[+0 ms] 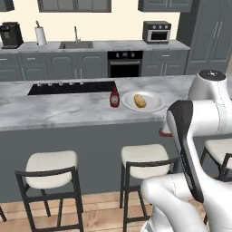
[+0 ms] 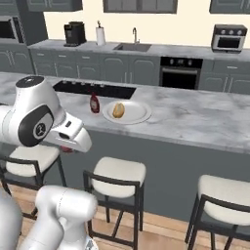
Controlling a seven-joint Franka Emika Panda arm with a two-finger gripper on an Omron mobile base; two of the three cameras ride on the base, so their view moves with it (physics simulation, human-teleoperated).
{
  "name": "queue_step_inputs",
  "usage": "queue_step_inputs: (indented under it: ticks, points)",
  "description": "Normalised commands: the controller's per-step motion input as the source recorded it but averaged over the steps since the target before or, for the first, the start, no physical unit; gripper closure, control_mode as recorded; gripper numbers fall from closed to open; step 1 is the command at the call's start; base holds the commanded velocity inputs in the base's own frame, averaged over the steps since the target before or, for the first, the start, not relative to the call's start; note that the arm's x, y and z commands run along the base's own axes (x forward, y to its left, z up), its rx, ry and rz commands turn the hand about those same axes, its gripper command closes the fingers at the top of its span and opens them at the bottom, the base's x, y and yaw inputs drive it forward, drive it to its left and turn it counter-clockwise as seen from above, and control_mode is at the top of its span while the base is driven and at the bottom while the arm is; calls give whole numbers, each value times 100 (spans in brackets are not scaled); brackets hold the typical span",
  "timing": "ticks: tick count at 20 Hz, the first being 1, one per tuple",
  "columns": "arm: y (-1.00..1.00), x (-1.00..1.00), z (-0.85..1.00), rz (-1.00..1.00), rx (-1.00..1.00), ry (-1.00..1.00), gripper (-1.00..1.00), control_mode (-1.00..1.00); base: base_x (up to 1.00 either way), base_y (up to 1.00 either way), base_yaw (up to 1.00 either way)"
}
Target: Move the hot dog bun to the plate on the dining table and place the condiment next to that plate. Then navigate to the fridge and take the sausage and place it on the plate as well.
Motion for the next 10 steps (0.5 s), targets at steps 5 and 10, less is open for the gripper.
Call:
queue_step_inputs:
  ticks: [5,10]
  points:
    - [0,0,0,0,0,0,100,100,100,-1,-3]
    - [-9,59,0,-3,3,1,100,-100,39,-3,-2]
